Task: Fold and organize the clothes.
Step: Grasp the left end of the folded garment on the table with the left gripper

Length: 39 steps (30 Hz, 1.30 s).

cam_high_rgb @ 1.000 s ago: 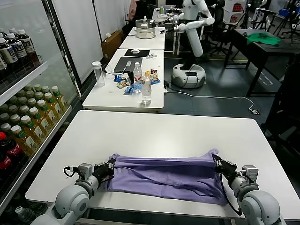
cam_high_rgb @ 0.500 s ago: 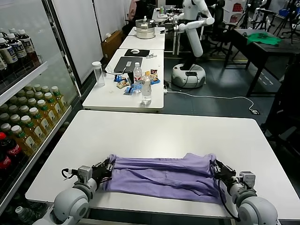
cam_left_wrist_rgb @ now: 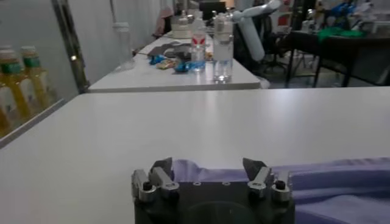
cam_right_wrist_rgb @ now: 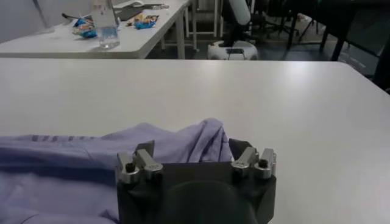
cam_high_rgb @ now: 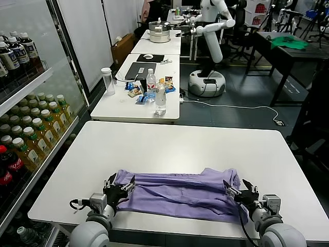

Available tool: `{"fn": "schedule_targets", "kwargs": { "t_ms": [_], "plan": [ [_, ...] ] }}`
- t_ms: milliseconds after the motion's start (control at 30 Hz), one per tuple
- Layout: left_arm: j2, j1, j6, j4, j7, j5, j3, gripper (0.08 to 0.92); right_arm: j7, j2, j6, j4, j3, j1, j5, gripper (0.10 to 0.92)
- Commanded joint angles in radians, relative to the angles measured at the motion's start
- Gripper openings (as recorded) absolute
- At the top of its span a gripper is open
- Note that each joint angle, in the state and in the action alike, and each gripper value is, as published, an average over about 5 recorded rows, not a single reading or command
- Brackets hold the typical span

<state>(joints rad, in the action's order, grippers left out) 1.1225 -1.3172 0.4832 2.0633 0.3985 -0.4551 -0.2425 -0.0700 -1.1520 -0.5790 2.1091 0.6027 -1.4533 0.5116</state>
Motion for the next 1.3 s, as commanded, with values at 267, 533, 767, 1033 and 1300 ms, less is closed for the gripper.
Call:
{"fn": "schedule_targets", "kwargs": {
  "t_ms": [267,533,767,1033,1300],
  "plan": [
    [0.207,-0.019,-0.054,-0.172,0.150,0.145,0.011,0.823,0.005,-0.002,0.001,0.020,0.006,-0.022,-0.009,0.823],
    [0.216,-0.017,-0.077,-0.192,0.145,0.128,0.011,0.680,0.005,0.001,0.001,0.024,0.007,-0.020,-0.008,0.823],
    [0.179,0.005,-0.094,-0.199,0.122,0.054,-0.031,0.472,0.003,0.005,0.001,0.025,0.008,-0.013,-0.006,0.823],
    [0.015,0.052,-0.097,-0.162,0.091,-0.129,-0.211,0.247,-0.004,0.005,0.001,0.025,0.009,-0.003,-0.004,0.823],
    [-0.167,0.058,-0.091,-0.109,0.049,-0.319,-0.424,0.130,-0.013,-0.003,0.001,0.013,0.005,0.012,-0.003,0.823]
  ]
}}
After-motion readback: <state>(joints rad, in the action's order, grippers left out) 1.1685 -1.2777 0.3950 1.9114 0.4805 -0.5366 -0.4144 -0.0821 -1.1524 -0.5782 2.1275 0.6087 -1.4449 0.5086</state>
